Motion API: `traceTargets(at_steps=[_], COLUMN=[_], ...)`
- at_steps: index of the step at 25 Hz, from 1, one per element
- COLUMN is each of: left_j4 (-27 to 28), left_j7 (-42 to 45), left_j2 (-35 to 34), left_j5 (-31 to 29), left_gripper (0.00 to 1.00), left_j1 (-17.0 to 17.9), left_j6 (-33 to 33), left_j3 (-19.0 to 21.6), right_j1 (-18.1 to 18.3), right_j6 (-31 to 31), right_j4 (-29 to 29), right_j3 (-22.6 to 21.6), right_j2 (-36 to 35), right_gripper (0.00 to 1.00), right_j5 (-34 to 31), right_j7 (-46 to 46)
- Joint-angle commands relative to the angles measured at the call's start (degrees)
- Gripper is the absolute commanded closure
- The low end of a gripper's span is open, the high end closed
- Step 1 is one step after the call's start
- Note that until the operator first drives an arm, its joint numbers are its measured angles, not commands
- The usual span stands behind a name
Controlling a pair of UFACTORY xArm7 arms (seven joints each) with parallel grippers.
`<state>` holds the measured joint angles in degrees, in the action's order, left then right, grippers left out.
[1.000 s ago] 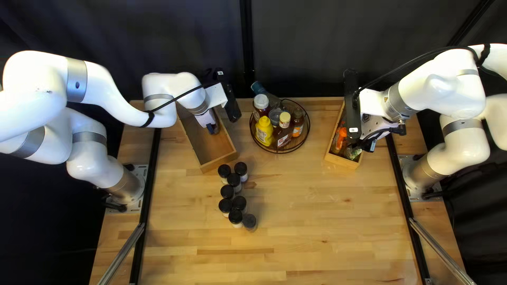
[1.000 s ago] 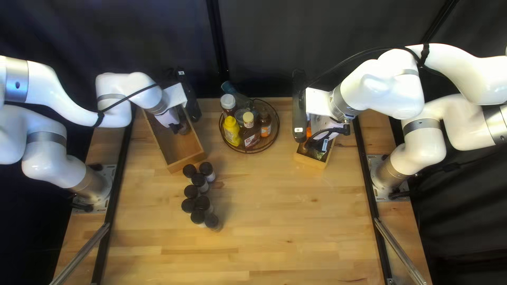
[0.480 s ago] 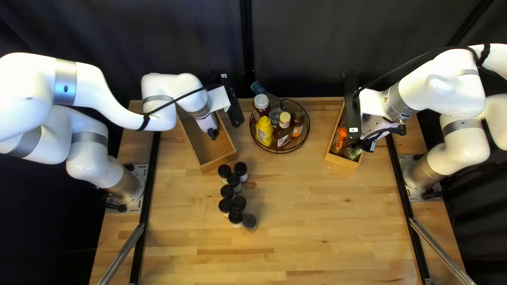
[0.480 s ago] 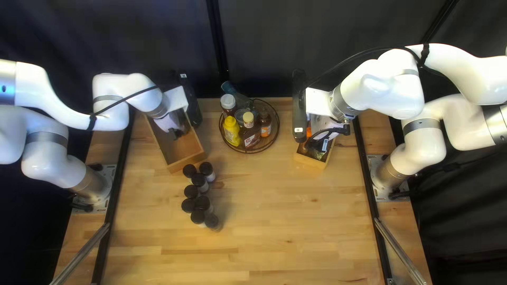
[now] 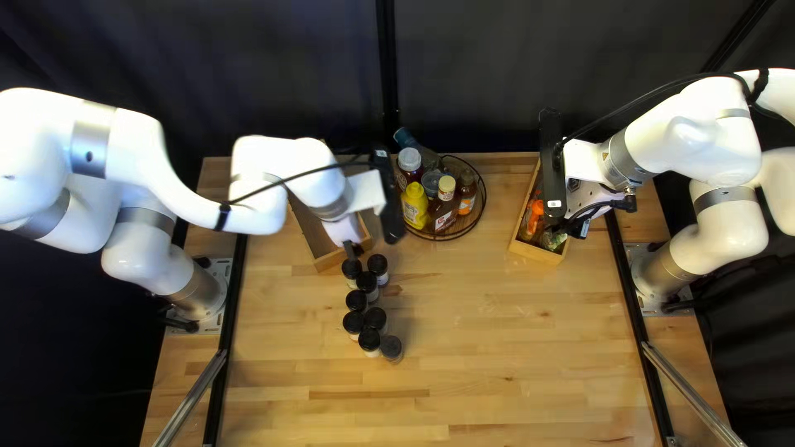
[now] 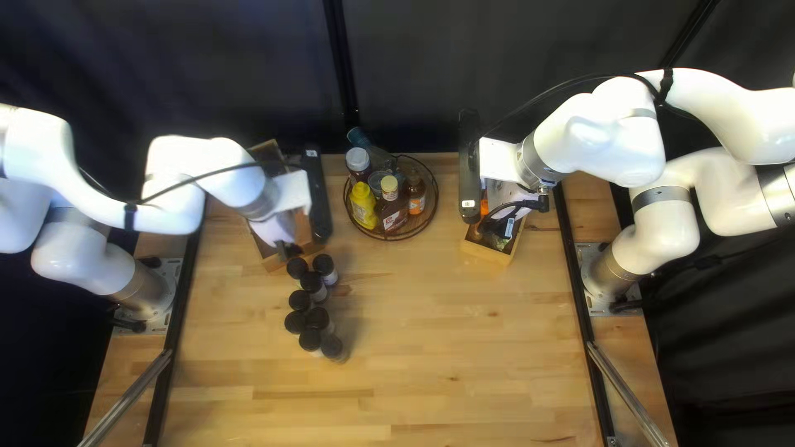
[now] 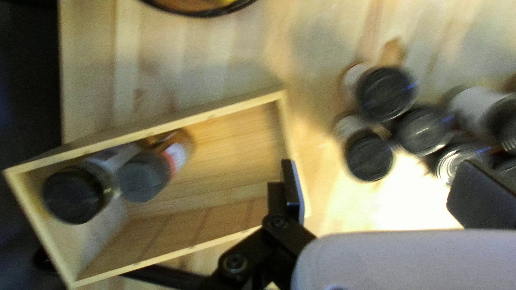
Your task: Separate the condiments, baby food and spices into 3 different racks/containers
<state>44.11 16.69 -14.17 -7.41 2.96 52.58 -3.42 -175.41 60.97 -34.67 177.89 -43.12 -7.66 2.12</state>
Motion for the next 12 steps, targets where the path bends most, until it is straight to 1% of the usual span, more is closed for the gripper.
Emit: traceTargets(at_steps=[1, 5, 12], left_j4=[2.04, 3.21, 2.57], left_j7=[3.82, 9.37, 16.05], left_j2=[5.48, 9.38, 12.42], left_j5=[0.59, -0.67, -2.58], left_gripper=[0.0, 0.0, 0.0], left_j1=[-0.06, -0.17, -0.58], left_j6=[-2.31, -3.05, -4.74], left_j3=[0.32, 0.72, 0.56], right_j1=[0.0, 0.0, 0.0], right_j6=[0.0, 0.0, 0.0], right_j4=[0.0, 0.0, 0.0], right_j3=[0.0, 0.0, 0.0], right_j2=[0.0, 0.0, 0.0], right_gripper=[0.0, 0.0, 0.0], right_j5=[0.0, 0.0, 0.0], right_j7=[0.0, 0.0, 0.0])
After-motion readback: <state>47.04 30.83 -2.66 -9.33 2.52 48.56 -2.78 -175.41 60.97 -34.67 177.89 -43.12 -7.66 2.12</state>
